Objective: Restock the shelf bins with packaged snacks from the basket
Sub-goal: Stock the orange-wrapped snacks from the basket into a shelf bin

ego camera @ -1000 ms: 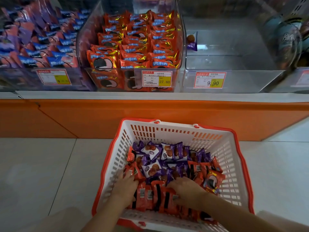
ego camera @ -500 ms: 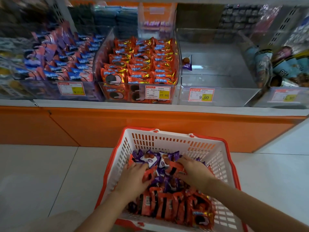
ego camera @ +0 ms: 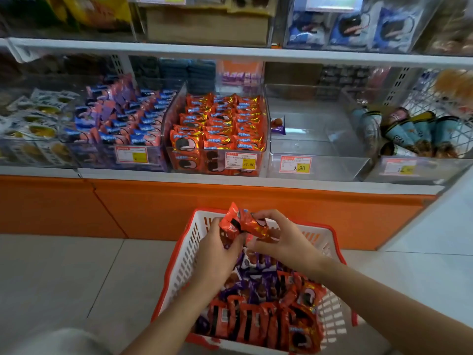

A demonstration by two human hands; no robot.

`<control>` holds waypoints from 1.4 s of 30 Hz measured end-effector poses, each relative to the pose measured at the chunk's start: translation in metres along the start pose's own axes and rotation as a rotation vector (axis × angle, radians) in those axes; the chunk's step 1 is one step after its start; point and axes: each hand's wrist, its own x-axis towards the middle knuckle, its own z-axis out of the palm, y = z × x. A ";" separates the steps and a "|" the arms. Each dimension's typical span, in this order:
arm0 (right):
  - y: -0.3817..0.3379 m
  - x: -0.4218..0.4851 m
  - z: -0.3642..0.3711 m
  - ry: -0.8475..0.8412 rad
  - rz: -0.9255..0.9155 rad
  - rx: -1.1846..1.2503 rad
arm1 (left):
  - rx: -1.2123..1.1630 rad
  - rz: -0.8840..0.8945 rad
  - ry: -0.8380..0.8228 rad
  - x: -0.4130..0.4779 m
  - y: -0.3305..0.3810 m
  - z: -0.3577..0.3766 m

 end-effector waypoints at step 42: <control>-0.050 0.022 -0.013 0.248 -0.007 0.318 | -0.242 -0.109 -0.003 0.005 0.076 -0.086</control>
